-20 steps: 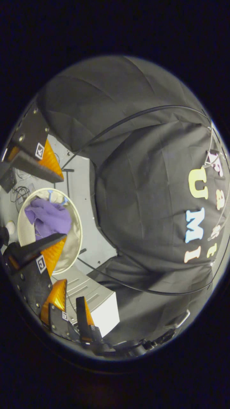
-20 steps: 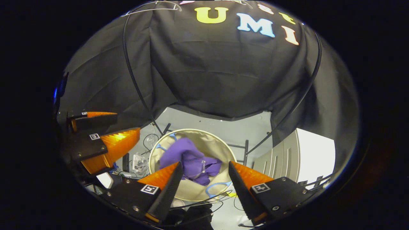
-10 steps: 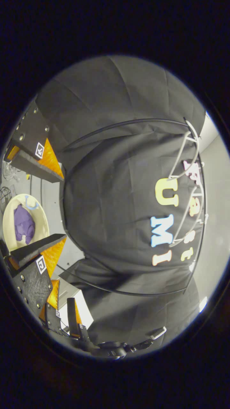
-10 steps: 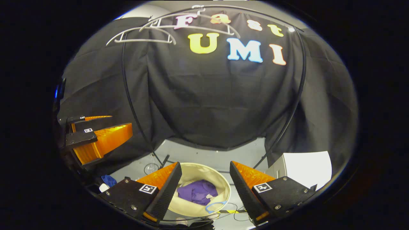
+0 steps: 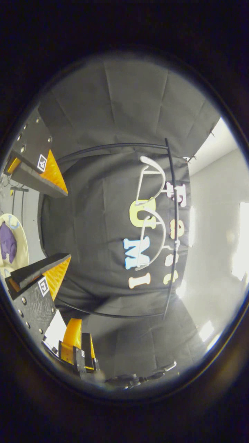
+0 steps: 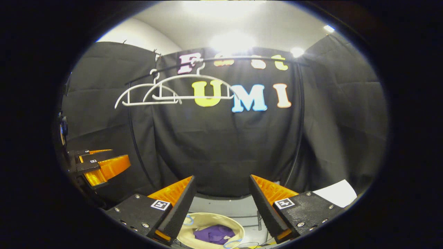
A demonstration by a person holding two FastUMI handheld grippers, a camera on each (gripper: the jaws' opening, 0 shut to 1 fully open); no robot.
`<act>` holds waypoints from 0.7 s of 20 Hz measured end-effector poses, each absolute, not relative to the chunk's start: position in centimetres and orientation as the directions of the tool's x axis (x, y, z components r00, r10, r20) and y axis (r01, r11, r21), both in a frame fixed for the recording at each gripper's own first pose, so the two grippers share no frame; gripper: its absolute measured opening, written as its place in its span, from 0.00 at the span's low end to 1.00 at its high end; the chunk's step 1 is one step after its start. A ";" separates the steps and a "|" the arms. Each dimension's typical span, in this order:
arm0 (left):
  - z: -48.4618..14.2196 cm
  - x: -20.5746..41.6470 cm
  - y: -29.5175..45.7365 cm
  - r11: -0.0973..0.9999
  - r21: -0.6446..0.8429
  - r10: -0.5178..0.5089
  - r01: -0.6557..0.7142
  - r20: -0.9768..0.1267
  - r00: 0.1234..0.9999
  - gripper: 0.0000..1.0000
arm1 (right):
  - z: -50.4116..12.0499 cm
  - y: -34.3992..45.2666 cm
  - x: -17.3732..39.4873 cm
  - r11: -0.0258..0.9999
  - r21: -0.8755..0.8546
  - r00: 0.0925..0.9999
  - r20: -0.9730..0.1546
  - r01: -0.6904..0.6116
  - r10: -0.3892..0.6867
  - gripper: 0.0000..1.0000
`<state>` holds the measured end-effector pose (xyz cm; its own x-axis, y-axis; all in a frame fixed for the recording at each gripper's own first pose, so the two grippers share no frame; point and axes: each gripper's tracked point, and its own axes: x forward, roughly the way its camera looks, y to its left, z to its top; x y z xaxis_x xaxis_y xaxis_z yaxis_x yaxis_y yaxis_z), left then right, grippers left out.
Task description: Grasp the clothes on the hanger with both hands and then place them into the laundry hamper below.
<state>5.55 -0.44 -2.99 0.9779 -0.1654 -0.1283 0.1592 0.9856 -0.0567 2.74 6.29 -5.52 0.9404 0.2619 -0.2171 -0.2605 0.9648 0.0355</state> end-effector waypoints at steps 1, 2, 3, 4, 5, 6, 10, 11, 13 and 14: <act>-1.8 5.4 -0.3 0.986 -0.058 -0.162 0.156 -0.115 0.980 0.99 | -4.3 5.7 2.6 0.968 0.039 0.949 -0.191 -0.249 0.252 0.92; -0.7 5.4 0.1 0.987 -0.058 -0.157 0.152 -0.097 0.983 0.99 | -3.1 5.0 2.4 0.970 0.040 0.955 -0.168 -0.239 0.242 0.93; 0.7 5.2 0.6 0.988 -0.057 -0.149 0.145 -0.076 0.986 0.99 | -2.0 4.3 2.1 0.973 0.040 0.962 -0.146 -0.228 0.231 0.92; 2.4 5.0 1.2 0.988 -0.059 -0.143 0.140 -0.051 0.988 0.99 | -0.9 3.5 1.8 0.976 0.039 0.968 -0.121 -0.215 0.218 0.92; 3.6 4.8 1.8 0.989 -0.058 -0.135 0.134 -0.030 0.990 0.99 | 0.2 2.7 1.5 0.978 0.040 0.973 -0.098 -0.204 0.207 0.93; 4.7 4.4 2.5 0.991 -0.058 -0.124 0.123 -0.009 0.992 0.99 | 1.1 2.0 1.2 0.981 0.042 0.978 -0.077 -0.192 0.194 0.92; 5.2 2.5 4.4 0.995 -0.054 -0.078 0.080 0.029 0.997 0.98 | 3.3 -0.2 -0.3 0.987 0.028 0.987 -0.010 -0.157 0.157 0.92; 4.8 2.1 4.8 0.996 -0.050 -0.067 0.068 0.023 0.998 0.98 | 3.7 -0.7 -0.8 0.988 0.018 0.988 0.003 -0.151 0.151 0.93; 4.2 1.3 5.2 0.998 -0.042 -0.041 0.042 0.018 0.999 0.95 | 4.0 -1.6 -1.3 0.991 0.000 0.991 0.024 -0.131 0.131 0.93; 4.2 1.1 5.4 0.999 -0.035 -0.033 0.034 0.019 0.999 0.93 | 4.1 -2.1 -1.4 0.993 -0.001 0.992 0.029 -0.120 0.120 0.92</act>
<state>1.06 5.37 4.18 0.9993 -0.0330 0.0191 0.0337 0.9988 -0.0350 -1.42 -2.07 4.06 0.9923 0.1203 0.0293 -0.1203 0.9927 -0.0012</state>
